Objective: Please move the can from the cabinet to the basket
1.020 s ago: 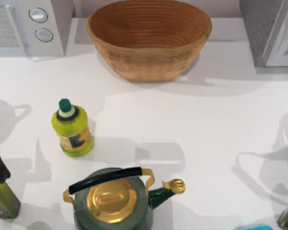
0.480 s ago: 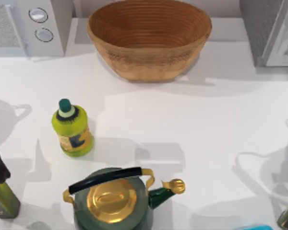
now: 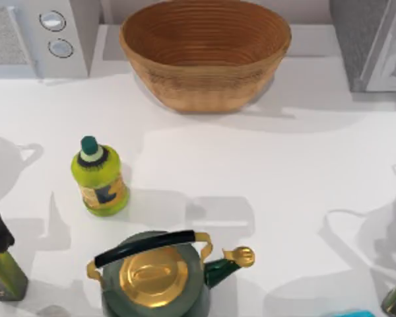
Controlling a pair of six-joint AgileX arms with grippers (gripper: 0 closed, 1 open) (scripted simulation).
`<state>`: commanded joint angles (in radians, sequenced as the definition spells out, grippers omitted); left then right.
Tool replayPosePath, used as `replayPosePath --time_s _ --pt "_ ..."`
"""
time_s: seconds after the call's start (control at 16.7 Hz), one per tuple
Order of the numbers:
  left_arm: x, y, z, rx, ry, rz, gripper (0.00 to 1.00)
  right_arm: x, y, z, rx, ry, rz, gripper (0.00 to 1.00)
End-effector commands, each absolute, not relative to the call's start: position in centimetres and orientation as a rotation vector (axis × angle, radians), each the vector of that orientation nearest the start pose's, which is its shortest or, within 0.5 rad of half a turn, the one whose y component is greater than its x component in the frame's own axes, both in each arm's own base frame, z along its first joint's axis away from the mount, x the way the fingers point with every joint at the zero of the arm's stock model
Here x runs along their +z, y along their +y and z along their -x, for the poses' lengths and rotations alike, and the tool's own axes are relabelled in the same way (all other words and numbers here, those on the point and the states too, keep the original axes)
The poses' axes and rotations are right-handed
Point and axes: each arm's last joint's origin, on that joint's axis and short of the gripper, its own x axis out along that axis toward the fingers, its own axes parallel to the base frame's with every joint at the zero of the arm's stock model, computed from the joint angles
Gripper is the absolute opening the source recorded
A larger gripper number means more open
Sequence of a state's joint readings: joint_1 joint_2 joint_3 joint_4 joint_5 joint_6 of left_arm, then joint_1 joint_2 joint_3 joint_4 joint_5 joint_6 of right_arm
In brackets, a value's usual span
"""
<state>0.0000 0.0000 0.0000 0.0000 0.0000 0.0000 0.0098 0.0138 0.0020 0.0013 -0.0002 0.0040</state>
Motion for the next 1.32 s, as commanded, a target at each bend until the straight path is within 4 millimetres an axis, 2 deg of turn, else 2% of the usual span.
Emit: replayPosePath --time_s 0.12,0.24,0.48,0.66,0.78,0.9,1.08,1.2,1.32 --pt "16.0 -0.1 -10.6 0.0 0.0 0.0 1.0 17.4 0.3 -10.6 0.042 -0.017 -0.013 0.0" --pt "16.0 -0.1 -10.6 0.0 0.0 0.0 1.0 19.8 0.8 -10.7 0.079 -0.059 -0.026 0.0" --pt "16.0 -0.1 -10.6 0.0 0.0 0.0 1.0 26.4 2.1 -12.2 0.126 -0.156 -0.059 0.0" --pt "16.0 -0.1 -10.6 0.0 0.0 0.0 1.0 31.8 3.8 -15.3 0.136 -0.21 -0.088 0.0" --pt "16.0 -0.1 -10.6 0.0 0.0 0.0 1.0 34.7 5.6 -18.4 0.134 -0.228 -0.106 0.0" --pt "16.0 -0.1 -10.6 0.0 0.0 0.0 1.0 36.6 8.2 -22.3 0.126 -0.227 -0.119 0.0" --pt "16.0 -0.1 -10.6 0.0 0.0 0.0 1.0 36.9 13.4 -28.8 0.106 -0.192 -0.122 0.0" --pt "16.0 -0.1 -10.6 0.0 0.0 0.0 1.0 35.3 17.5 -32.8 0.089 -0.152 -0.111 0.0" --pt "16.0 -0.1 -10.6 0.0 0.0 0.0 1.0 32.6 21.6 -36.0 0.069 -0.11 -0.091 0.0"
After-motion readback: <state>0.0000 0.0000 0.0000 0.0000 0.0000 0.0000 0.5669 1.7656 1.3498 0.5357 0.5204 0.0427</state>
